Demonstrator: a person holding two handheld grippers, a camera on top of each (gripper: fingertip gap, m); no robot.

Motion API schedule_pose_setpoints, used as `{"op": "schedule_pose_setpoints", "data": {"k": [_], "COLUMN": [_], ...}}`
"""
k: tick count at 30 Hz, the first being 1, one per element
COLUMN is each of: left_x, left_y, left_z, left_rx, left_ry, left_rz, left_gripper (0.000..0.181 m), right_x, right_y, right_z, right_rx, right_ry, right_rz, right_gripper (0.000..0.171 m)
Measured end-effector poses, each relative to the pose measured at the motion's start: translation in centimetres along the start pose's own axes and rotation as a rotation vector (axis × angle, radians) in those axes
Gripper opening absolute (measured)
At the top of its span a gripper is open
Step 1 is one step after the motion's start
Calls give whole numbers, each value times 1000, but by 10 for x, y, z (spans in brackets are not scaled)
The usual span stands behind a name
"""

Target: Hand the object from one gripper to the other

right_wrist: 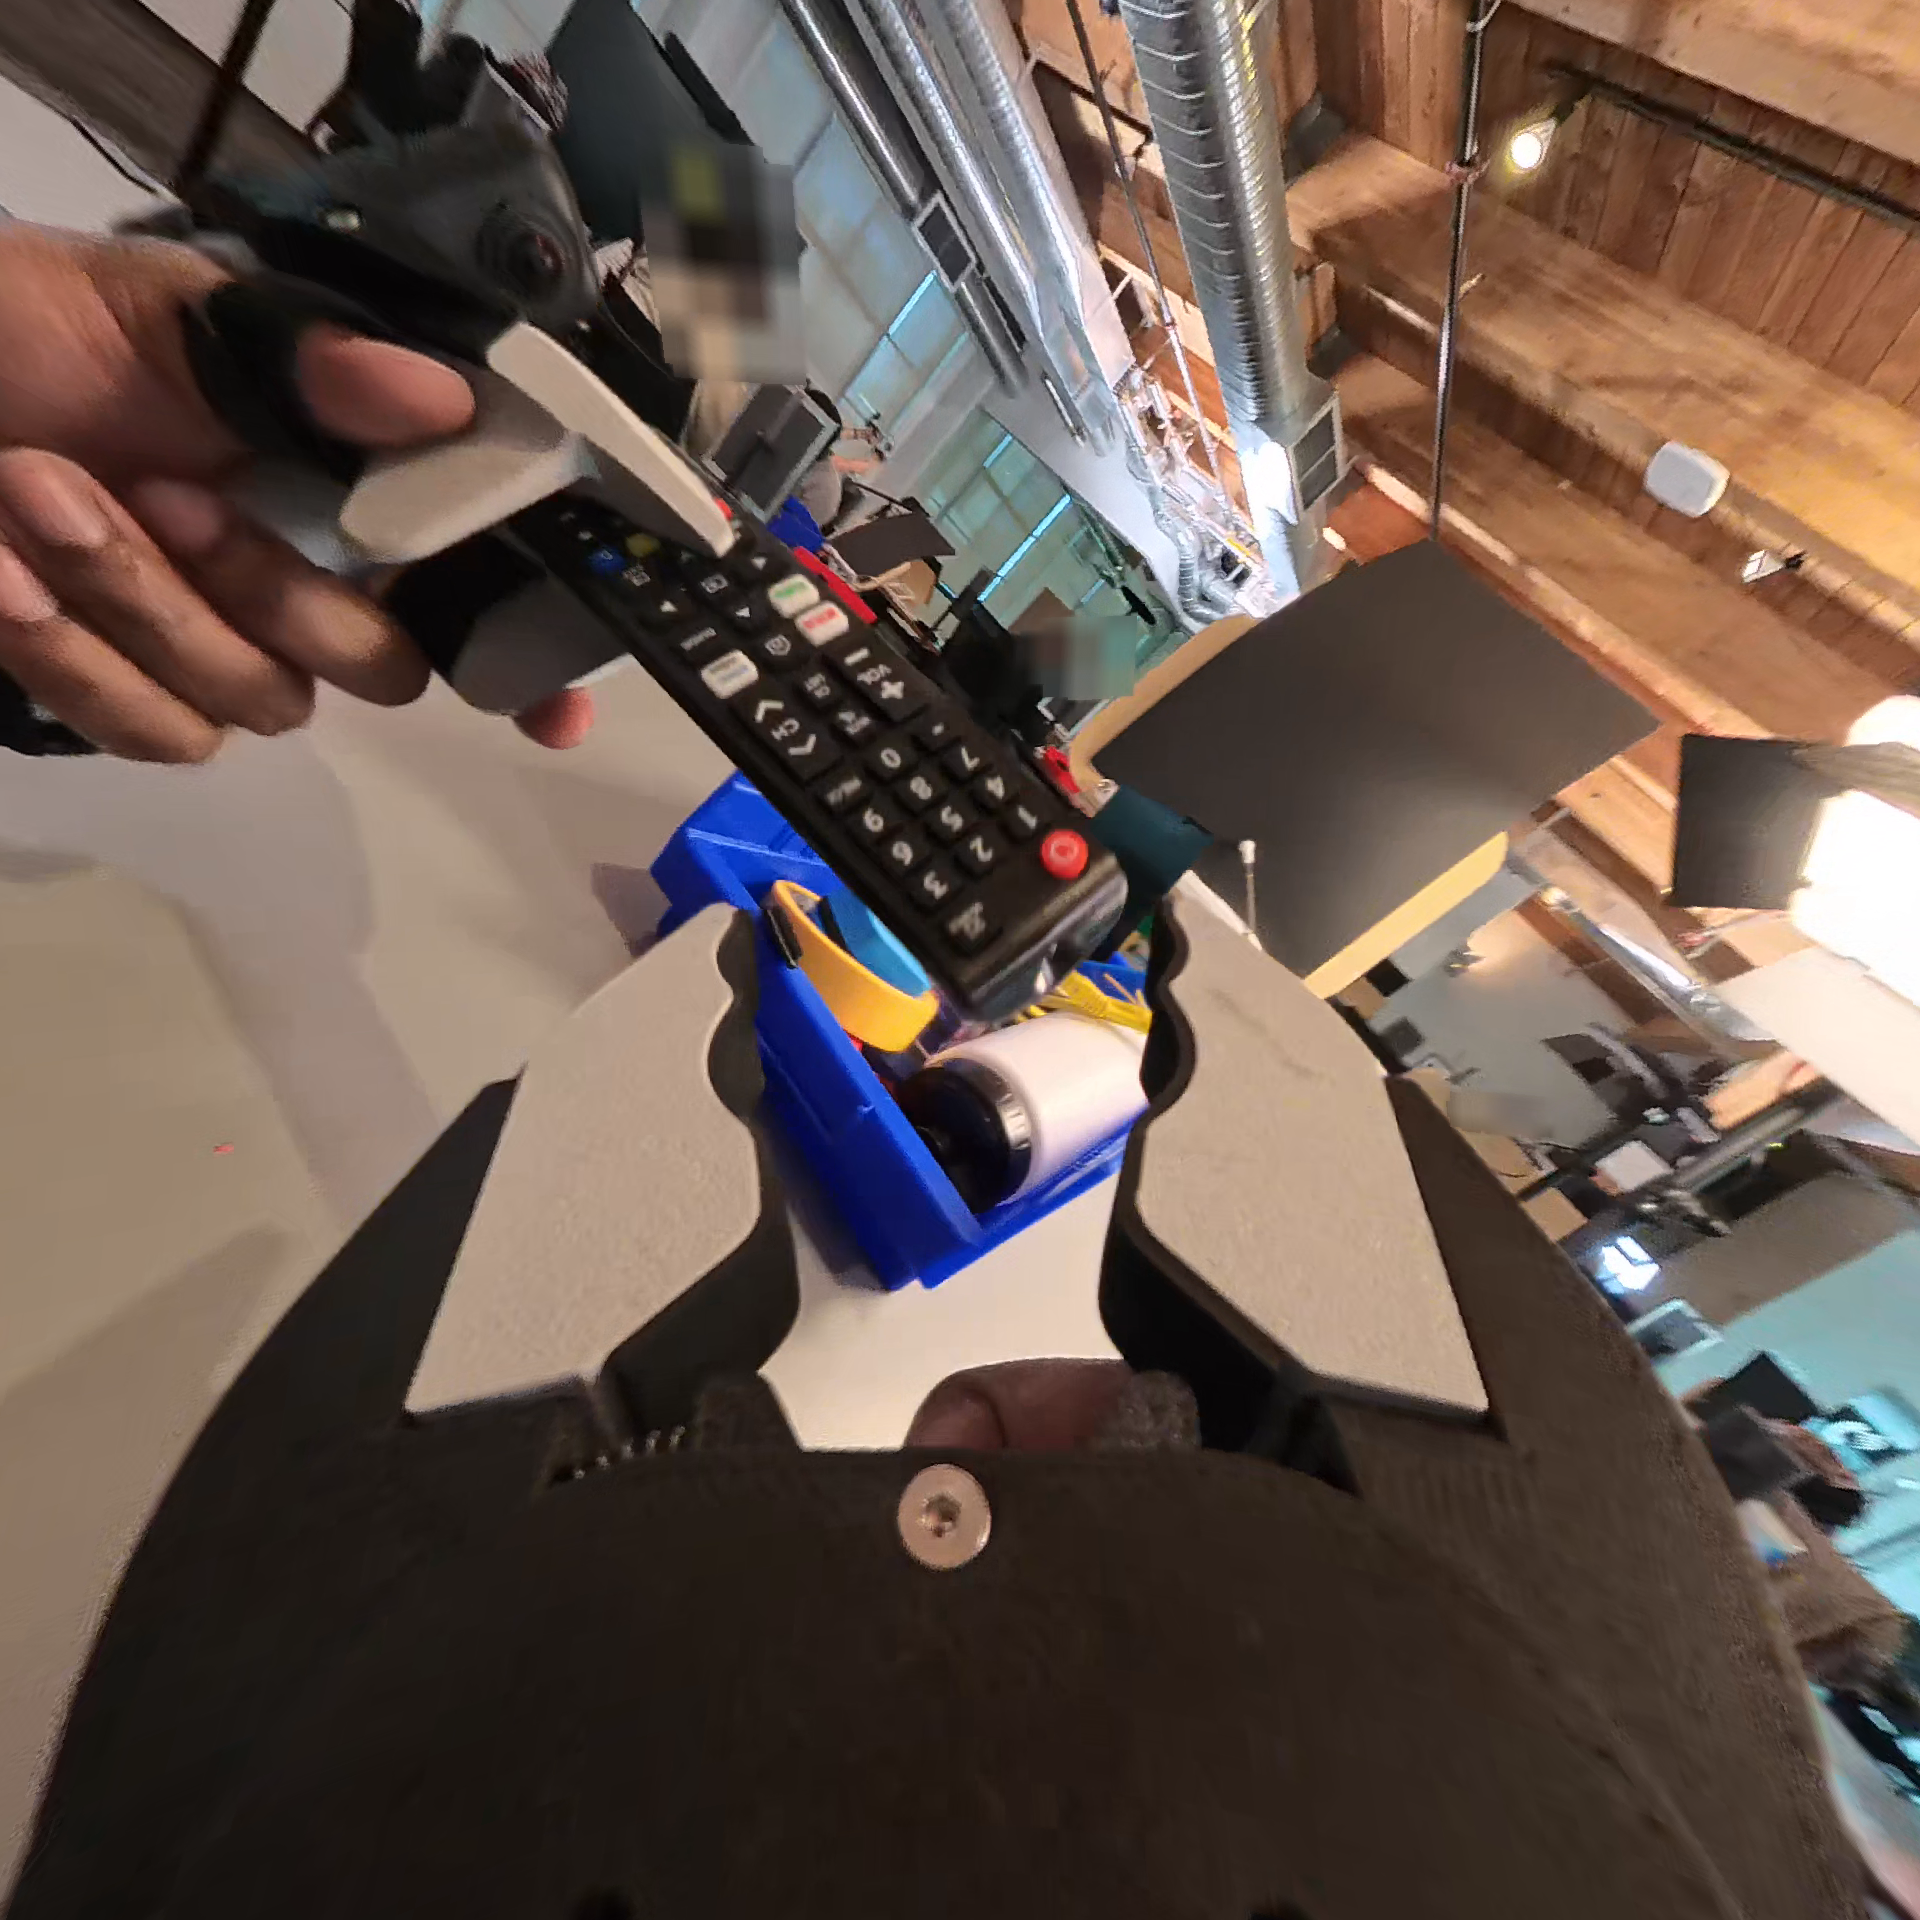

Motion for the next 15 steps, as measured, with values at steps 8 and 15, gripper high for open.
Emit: {"op": "schedule_pose_setpoints", "data": {"k": [8, 15], "left_x": [-9, -18], "left_y": [-1, 14], "left_z": [-21, -40], "left_rx": [-277, -501], "left_ry": [-161, -278], "left_rz": [198, 228], "left_gripper": [27, 27], "right_x": [-29, -45], "right_y": [-36, -45], "right_z": [-8, -26], "right_rx": [315, 410], "right_ry": [-179, -345], "right_rz": [-31, -107], "right_gripper": [76, 57]}}
Point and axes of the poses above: each gripper's, where its closed fingertips meet, x back along the fingers, z out of its top, y = z × x across the jaws, the point moved 3 cm from there along x, back along the fingers, and after that the axes turned 5 degrees about z, right-handed, at the moved point
